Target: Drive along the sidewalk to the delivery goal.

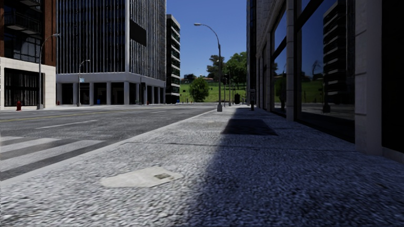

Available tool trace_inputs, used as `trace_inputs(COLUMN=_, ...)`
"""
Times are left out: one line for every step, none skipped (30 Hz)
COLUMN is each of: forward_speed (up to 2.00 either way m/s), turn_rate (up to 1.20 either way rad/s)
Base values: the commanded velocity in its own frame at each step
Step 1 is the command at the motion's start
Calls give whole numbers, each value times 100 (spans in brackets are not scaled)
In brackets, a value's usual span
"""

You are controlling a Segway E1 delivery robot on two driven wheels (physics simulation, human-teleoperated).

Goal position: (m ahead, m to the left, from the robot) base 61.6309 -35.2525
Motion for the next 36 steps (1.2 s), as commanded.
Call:
trace_inputs(forward_speed=200, turn_rate=0)
trace_inputs(forward_speed=200, turn_rate=0)
trace_inputs(forward_speed=200, turn_rate=0)
trace_inputs(forward_speed=200, turn_rate=0)
trace_inputs(forward_speed=200, turn_rate=0)
trace_inputs(forward_speed=200, turn_rate=0)
trace_inputs(forward_speed=200, turn_rate=0)
trace_inputs(forward_speed=200, turn_rate=-7)
trace_inputs(forward_speed=200, turn_rate=-14)
trace_inputs(forward_speed=200, turn_rate=-15)
trace_inputs(forward_speed=200, turn_rate=-19)
trace_inputs(forward_speed=200, turn_rate=-23)
trace_inputs(forward_speed=200, turn_rate=-26)
trace_inputs(forward_speed=200, turn_rate=-27)
trace_inputs(forward_speed=200, turn_rate=-28)
trace_inputs(forward_speed=200, turn_rate=-28)
trace_inputs(forward_speed=200, turn_rate=-28)
trace_inputs(forward_speed=200, turn_rate=-28)
trace_inputs(forward_speed=200, turn_rate=-28)
trace_inputs(forward_speed=200, turn_rate=-28)
trace_inputs(forward_speed=200, turn_rate=-28)
trace_inputs(forward_speed=200, turn_rate=-28)
trace_inputs(forward_speed=200, turn_rate=-28)
trace_inputs(forward_speed=200, turn_rate=-28)
trace_inputs(forward_speed=200, turn_rate=-28)
trace_inputs(forward_speed=200, turn_rate=-28)
trace_inputs(forward_speed=200, turn_rate=-36)
trace_inputs(forward_speed=200, turn_rate=-42)
trace_inputs(forward_speed=200, turn_rate=-44)
trace_inputs(forward_speed=200, turn_rate=-45)
trace_inputs(forward_speed=200, turn_rate=-45)
trace_inputs(forward_speed=200, turn_rate=-45)
trace_inputs(forward_speed=200, turn_rate=-45)
trace_inputs(forward_speed=200, turn_rate=-43)
trace_inputs(forward_speed=200, turn_rate=-38)
trace_inputs(forward_speed=200, turn_rate=-19)
